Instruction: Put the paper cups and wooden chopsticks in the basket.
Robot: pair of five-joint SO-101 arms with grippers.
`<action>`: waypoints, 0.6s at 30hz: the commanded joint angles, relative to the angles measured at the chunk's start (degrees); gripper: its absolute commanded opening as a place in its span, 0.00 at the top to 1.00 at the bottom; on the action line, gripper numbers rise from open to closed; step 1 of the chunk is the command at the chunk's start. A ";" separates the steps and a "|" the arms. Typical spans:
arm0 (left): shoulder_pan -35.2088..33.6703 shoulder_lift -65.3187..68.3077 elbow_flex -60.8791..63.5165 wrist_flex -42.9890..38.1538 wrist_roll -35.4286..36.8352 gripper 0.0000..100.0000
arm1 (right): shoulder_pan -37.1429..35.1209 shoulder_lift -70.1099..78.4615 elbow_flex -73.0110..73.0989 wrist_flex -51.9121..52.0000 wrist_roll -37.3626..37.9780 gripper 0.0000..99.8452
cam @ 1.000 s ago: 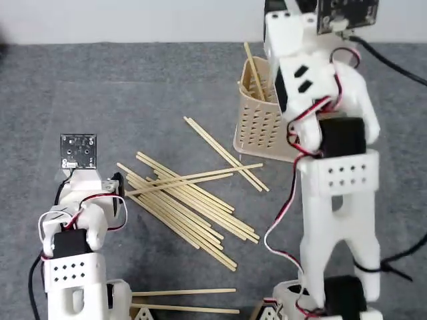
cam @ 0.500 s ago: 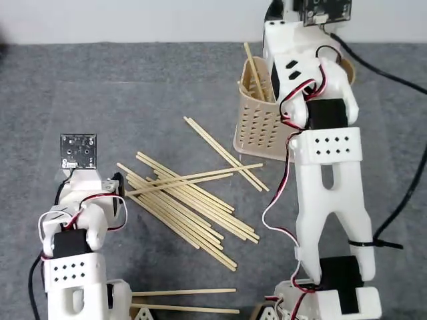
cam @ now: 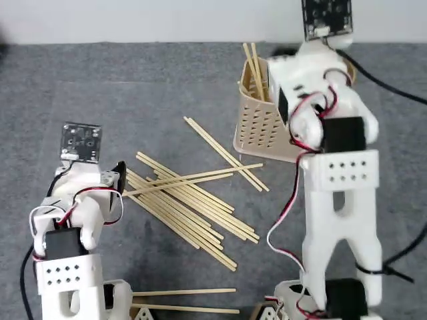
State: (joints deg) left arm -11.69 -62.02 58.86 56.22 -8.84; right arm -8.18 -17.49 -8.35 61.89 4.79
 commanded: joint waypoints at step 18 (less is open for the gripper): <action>21.71 41.67 -34.68 13.71 -19.08 0.85 | 8.04 -4.70 24.35 19.12 0.35 0.99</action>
State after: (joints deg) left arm 6.77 -25.54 29.67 69.49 -24.92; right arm -4.22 -19.60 13.80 85.19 4.88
